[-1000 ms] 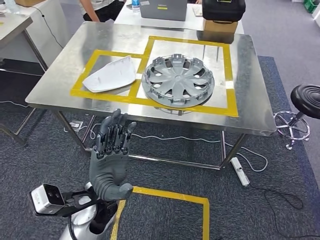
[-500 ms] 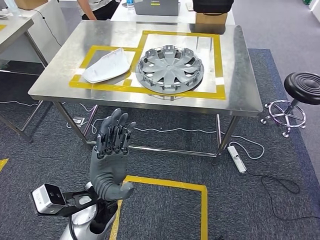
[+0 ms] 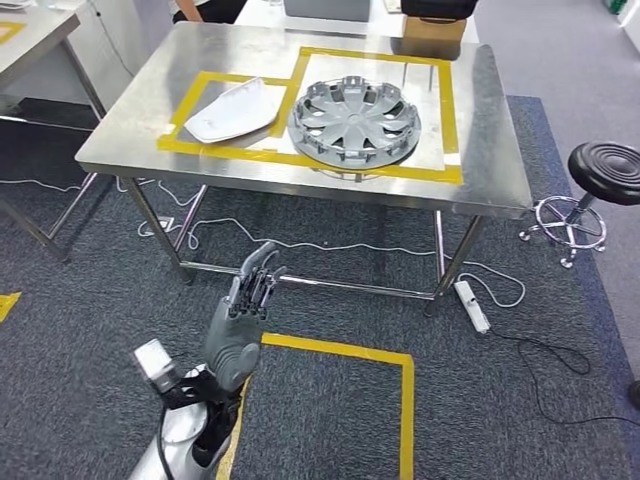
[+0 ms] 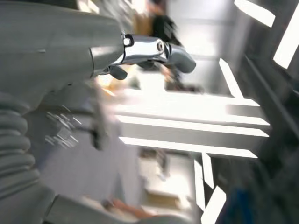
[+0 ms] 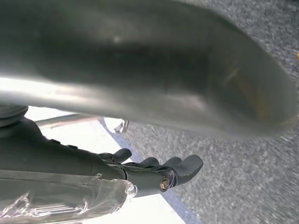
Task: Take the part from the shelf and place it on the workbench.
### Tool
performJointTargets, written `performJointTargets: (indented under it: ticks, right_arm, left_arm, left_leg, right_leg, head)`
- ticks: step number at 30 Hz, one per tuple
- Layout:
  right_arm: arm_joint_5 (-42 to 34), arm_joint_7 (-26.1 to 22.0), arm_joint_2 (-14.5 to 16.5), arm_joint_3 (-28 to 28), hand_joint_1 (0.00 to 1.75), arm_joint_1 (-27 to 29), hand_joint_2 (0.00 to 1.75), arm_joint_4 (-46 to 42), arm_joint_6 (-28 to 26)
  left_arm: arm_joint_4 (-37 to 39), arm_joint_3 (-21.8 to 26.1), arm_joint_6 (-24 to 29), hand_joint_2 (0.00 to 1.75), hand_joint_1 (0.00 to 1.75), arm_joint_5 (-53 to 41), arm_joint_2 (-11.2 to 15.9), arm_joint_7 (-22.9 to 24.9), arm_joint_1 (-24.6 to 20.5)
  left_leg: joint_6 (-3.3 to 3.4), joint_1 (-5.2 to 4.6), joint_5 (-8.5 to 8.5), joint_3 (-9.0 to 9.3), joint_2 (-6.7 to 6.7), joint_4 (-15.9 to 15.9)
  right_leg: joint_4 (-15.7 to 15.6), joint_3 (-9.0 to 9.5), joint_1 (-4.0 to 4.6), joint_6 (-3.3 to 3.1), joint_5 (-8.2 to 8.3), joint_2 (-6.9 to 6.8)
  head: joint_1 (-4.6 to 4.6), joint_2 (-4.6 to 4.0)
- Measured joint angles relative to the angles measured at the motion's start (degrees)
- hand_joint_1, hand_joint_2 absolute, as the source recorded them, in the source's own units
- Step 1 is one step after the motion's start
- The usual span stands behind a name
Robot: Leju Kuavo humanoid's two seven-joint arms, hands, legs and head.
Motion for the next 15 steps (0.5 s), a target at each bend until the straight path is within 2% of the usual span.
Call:
performJointTargets:
  ticks: [2, 3, 4, 5, 7, 8, 9, 12, 13, 14, 15]
  right_arm:
    - [-0.44, -0.89, 0.02, -0.50, 0.00, 0.09, 0.00, 0.01, -0.13]
    - [-0.63, -1.55, 0.03, -0.73, 0.00, 0.14, 0.00, 0.01, -0.21]
    - [-0.75, -2.18, 0.04, -0.94, 0.00, 0.17, 0.00, 0.01, -0.45]
    - [-0.84, -2.67, 0.06, -1.14, 0.00, 0.16, 0.00, 0.01, -0.87]
    - [-1.18, -3.37, 0.16, -1.45, 0.00, 0.03, 0.00, 0.00, -2.30]
    - [-1.66, -3.82, 0.30, -1.68, 0.00, -0.05, 0.00, 0.00, -2.86]
    - [-2.23, -4.32, 0.44, -1.98, 0.00, -0.11, 0.00, 0.00, -3.19]
    - [-3.68, -5.24, 0.70, -3.08, 0.00, -0.02, 0.00, 0.00, -3.28]
    - [-3.99, -5.37, 0.77, -3.40, 0.00, 0.00, 0.00, 0.00, -3.32]
    - [-4.25, -5.48, 0.85, -3.71, 0.00, 0.00, 0.00, 0.00, -3.35]
    - [-4.40, -5.57, 0.93, -3.99, 0.00, -0.03, 0.00, 0.00, -3.39]
  left_arm:
    - [7.26, 2.43, 4.78, 0.00, 0.00, -3.10, 0.01, 0.16, -1.26]
    - [11.66, 3.78, 6.84, 0.00, 0.00, -4.31, 0.10, 0.17, -2.19]
    - [16.73, 5.26, 8.57, 0.00, 0.00, -5.09, 0.24, 0.10, -3.34]
    - [22.13, 6.85, 9.86, 0.00, 0.00, -5.42, 0.39, 0.03, -4.55]
    - [32.60, 10.16, 11.20, 0.00, 0.00, -4.84, 0.71, 0.17, -6.65]
    - [37.37, 11.90, 11.43, 0.00, 0.00, -4.04, 0.90, 0.72, -7.35]
    - [41.46, 13.56, 11.50, 0.00, 0.00, -3.00, 1.08, 1.61, -7.81]
    - [51.76, 18.67, 12.06, 0.00, 0.00, 0.27, 1.61, 6.08, -7.89]
    - [54.32, 20.19, 12.49, 0.00, 0.00, 0.91, 1.79, 7.80, -7.58]
    - [56.45, 21.47, 13.05, 0.00, 0.00, 1.20, 1.94, 9.50, -7.23]
    - [58.45, 22.55, 13.76, 0.00, 0.00, 1.03, 2.10, 11.16, -6.83]
  left_leg:
    - [0.18, 0.02, 0.56, -0.69, 0.03, 0.04]
    - [0.13, 0.01, 0.82, -1.00, 0.03, 0.06]
    - [0.04, 0.02, 1.03, -1.24, 0.02, 0.09]
    - [-0.08, 0.06, 1.18, -1.39, 0.01, 0.13]
    - [-0.51, 0.07, 1.26, -1.54, 0.00, 0.34]
    - [-0.81, 0.00, 1.25, -1.67, 0.01, 0.53]
    - [-1.14, -0.08, 1.27, -1.81, 0.02, 0.68]
    - [-2.06, -0.03, 1.34, -2.11, 0.02, 0.77]
    - [-2.40, 0.05, 0.83, -2.37, 0.00, 1.24]
    - [-2.74, 0.11, -0.27, -3.07, -0.03, 2.66]
    - [-3.05, 0.16, -2.02, -4.40, -0.05, 5.45]
  right_leg:
    - [8.18, -3.15, -0.12, 0.52, -4.25, 0.00]
    - [10.83, -3.99, -0.17, 0.67, -5.24, 0.00]
    - [11.26, -3.71, -0.21, 0.73, -5.15, -0.01]
    - [9.27, -2.23, -0.27, 0.74, -4.08, -0.02]
    - [1.08, 2.90, -0.37, 0.74, -1.26, 0.00]
    - [-2.35, 4.90, -0.38, 0.49, -0.40, 0.11]
    - [-4.42, 6.06, -0.36, 0.18, -0.08, 0.23]
    - [-4.99, 6.04, -0.17, -1.12, 0.00, 0.43]
    - [-5.04, 5.98, -0.19, -1.52, 0.09, 0.41]
    - [-5.11, 5.92, -0.26, -1.88, 0.19, 0.37]
    - [-5.16, 5.84, -0.34, -2.17, 0.26, 0.31]
  head:
    - [0.32, 0.00]
    - [0.31, 0.00]
    - [0.32, 0.00]
    - [0.32, 0.00]
    - [0.35, 0.00]
    - [0.32, 0.00]
    - [0.28, 0.00]
    - [0.22, 0.00]
    - [0.16, 0.00]
    - [0.01, 0.00]
    - [-0.14, 0.00]
